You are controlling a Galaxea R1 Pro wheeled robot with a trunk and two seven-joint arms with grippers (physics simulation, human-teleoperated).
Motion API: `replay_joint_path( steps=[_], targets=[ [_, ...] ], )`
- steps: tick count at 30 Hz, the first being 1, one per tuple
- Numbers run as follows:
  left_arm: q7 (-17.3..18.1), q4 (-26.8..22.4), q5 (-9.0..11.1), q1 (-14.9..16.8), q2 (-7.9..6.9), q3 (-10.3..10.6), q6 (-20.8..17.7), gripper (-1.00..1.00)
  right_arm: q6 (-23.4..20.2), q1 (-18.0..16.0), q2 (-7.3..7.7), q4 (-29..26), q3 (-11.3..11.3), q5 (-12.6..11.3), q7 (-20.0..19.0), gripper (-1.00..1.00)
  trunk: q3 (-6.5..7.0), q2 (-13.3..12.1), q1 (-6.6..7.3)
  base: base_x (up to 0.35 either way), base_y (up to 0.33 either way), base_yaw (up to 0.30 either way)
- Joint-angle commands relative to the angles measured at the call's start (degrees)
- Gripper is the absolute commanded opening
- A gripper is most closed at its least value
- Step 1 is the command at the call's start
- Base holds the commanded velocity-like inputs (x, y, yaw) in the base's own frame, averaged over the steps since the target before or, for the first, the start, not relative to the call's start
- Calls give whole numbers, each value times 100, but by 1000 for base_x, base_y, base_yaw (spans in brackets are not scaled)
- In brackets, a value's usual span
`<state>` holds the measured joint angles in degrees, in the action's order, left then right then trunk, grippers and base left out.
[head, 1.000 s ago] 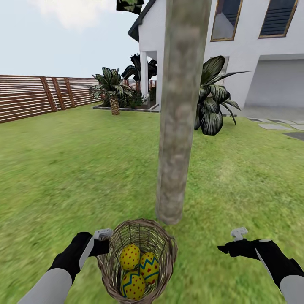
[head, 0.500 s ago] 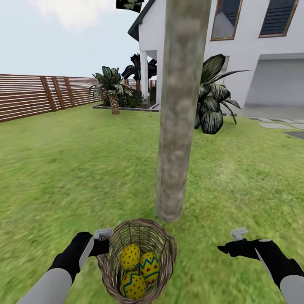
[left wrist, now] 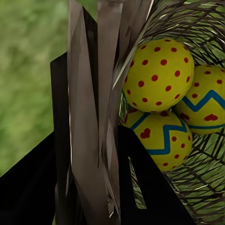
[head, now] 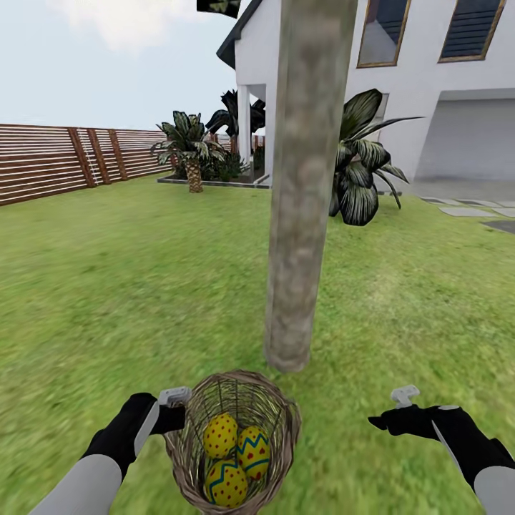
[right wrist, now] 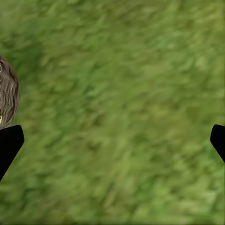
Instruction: Take the three Easter eggs out of the wicker basket on the lawn in the garden, then place them on the lawn next to a single tree (choose any tree) so that all three eggs are next to the same tree and none are left in the basket.
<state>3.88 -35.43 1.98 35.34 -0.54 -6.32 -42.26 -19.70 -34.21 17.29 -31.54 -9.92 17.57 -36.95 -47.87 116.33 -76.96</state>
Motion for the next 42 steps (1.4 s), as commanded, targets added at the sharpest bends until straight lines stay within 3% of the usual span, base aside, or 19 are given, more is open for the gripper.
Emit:
replay_joint_path(
  steps=[1,15,22,34,42],
  targets=[
    [16,-6,72,1,2,-18,-31,-100,-25,0,-6,-10,-36,46,-48,100,-24,44,-22,0,0,0],
    [15,-8,74,4,2,-18,-33,-100,-21,2,2,-1,-36,45,-40,100,-275,606,-329,0,0,0],
    [7,-3,74,3,-2,-18,-44,-100,-44,2,-6,-18,-36,43,-63,100,-275,606,-329,19,0,0],
    [7,-8,74,2,1,-27,-45,-100,-55,2,-6,-15,-36,45,-69,100,-275,606,-329,307,0,0],
    [7,-8,74,7,1,-27,-45,-100,-60,2,-6,-18,-36,45,-75,100,-311,686,-373,16,0,0]
  ],
)
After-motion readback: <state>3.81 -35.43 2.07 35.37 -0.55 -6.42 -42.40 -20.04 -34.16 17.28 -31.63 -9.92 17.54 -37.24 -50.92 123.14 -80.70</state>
